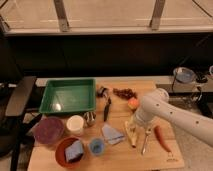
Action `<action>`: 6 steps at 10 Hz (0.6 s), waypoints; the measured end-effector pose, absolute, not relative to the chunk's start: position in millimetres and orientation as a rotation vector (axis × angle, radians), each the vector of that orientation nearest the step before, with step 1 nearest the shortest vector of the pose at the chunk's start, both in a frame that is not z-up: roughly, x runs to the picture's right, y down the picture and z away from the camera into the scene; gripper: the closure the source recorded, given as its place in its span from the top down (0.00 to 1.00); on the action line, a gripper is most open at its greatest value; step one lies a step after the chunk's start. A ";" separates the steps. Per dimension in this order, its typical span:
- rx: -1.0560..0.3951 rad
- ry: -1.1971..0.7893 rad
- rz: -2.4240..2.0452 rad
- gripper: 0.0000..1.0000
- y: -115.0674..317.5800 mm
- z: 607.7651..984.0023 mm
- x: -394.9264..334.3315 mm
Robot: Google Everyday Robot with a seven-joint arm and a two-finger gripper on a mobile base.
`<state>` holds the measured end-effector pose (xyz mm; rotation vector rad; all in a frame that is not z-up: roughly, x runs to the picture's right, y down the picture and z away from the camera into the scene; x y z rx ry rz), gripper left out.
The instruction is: Place banana in purple bowl
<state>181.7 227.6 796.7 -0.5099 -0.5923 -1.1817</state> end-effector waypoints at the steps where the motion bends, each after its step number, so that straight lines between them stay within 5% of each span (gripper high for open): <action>1: -0.512 -0.608 -1.170 0.60 230.7 800.7 183.1; 6: -0.470 -0.640 -1.149 0.14 235.1 803.1 176.3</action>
